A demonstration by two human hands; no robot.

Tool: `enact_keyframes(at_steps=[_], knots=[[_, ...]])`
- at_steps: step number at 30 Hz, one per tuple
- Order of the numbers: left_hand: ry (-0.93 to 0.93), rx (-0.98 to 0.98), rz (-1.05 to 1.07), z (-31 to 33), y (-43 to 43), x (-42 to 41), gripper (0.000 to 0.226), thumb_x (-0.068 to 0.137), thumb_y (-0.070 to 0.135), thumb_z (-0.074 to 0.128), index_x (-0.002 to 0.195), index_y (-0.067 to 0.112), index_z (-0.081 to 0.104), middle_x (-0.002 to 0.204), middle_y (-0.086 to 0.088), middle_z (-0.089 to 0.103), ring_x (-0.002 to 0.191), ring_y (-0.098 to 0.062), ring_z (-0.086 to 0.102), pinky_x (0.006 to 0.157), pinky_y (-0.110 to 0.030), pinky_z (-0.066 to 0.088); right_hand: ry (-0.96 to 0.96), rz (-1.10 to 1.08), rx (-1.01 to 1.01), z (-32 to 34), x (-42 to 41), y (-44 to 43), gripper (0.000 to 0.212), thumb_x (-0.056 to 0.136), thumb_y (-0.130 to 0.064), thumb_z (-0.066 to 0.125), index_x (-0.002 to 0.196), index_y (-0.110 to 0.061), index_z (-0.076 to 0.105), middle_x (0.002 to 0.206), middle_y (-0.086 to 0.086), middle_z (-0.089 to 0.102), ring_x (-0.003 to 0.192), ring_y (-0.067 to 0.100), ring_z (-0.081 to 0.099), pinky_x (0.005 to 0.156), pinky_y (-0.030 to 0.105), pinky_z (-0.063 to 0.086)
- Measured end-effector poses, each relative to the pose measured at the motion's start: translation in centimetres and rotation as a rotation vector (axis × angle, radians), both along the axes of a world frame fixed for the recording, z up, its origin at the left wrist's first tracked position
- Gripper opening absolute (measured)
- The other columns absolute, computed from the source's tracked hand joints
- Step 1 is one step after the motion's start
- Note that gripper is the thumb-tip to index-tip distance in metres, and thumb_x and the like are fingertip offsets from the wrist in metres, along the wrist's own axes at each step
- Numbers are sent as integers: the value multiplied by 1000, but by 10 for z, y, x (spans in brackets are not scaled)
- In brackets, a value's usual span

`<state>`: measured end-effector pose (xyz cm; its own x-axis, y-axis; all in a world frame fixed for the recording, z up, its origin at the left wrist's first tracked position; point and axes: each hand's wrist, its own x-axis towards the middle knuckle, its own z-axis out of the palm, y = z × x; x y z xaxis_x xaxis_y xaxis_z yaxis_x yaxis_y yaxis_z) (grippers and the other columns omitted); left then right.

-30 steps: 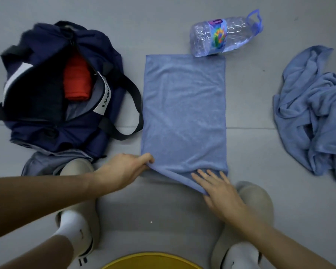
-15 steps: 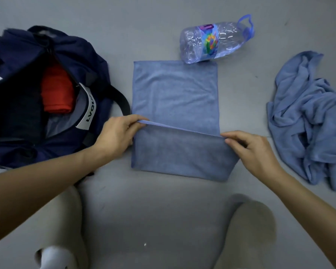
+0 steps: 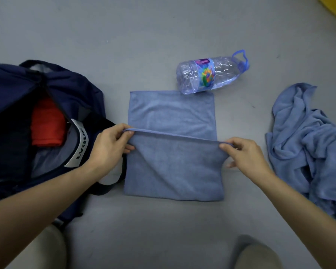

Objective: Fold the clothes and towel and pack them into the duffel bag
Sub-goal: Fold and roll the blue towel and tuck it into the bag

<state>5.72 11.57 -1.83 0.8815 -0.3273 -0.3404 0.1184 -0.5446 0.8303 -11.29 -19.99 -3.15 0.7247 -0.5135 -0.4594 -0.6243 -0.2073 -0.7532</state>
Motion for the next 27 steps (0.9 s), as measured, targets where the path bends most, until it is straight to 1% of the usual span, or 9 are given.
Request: enact_keyframes(at_steps=[2, 5, 8, 9, 11, 14, 18, 22, 27], knots=[[-24, -13, 21, 2, -6, 16, 20, 103, 20, 55, 90, 24, 70, 76, 1, 73, 71, -20, 74, 72, -40, 61, -84, -99, 104, 5, 26, -6, 13, 92, -12, 69, 80, -14, 70, 77, 7, 63, 75, 12, 60, 56, 27, 58], [-86, -9, 49, 4, -25, 50, 19, 102, 24, 55, 90, 24, 69, 71, 3, 72, 68, -20, 74, 73, -42, 62, -150, -96, -19, 3, 77, -22, 14, 90, -17, 72, 76, -16, 69, 74, 2, 63, 76, 13, 62, 61, 31, 60], [-112, 4, 74, 2, -53, 91, 17, 102, 30, 54, 100, 18, 66, 85, -2, 72, 74, -22, 74, 78, -45, 62, -180, -144, -85, 1, 128, -38, 9, 87, -23, 73, 80, -24, 69, 79, -4, 63, 76, 14, 64, 71, 42, 63], [-93, 14, 77, 0, -61, 101, 18, 102, 32, 53, 109, 19, 64, 97, -5, 71, 82, -23, 74, 83, -45, 61, -168, -143, -96, 0, 140, -40, 5, 87, -25, 73, 92, -25, 70, 85, -6, 63, 81, 16, 64, 79, 44, 61], [-65, 135, 56, -9, -70, 109, 35, 102, 36, 52, 135, 21, 53, 128, -8, 62, 109, -27, 67, 98, -44, 53, -82, -31, -217, -6, 150, -36, 46, 88, -29, 72, 131, -24, 58, 114, -4, 62, 105, 20, 62, 97, 43, 52], [-309, 390, -180, -27, -65, 70, 47, 104, 25, 46, 150, 18, 40, 153, -9, 42, 132, -32, 50, 106, -43, 40, -33, 180, -421, -20, 119, -9, 66, 93, -27, 63, 152, -16, 36, 157, 4, 36, 139, 22, 41, 112, 38, 38], [-636, 423, -666, -71, -33, -21, 58, 99, 12, 53, 154, 15, 36, 159, -19, 32, 141, -40, 40, 113, -51, 39, -10, 625, -619, -52, 21, 45, 63, 99, -47, 44, 151, -12, 41, 163, 12, 26, 150, 30, 26, 119, 47, 30], [-591, 686, -751, -97, 22, -73, 63, 104, 47, 24, 161, 27, 4, 168, -10, 2, 155, -32, 6, 124, -47, 6, 33, 900, -837, -78, -46, 58, 73, 96, -61, 36, 156, -20, 31, 164, 7, 24, 152, 29, 20, 121, 46, 16], [-591, 769, -802, -96, 46, -90, 67, 104, 58, 15, 161, 28, -3, 169, -8, -6, 155, -28, -5, 122, -51, 9, 72, 909, -893, -75, -79, 56, 68, 97, -54, 36, 157, -24, 28, 164, 7, 25, 151, 29, 21, 119, 46, 16]])
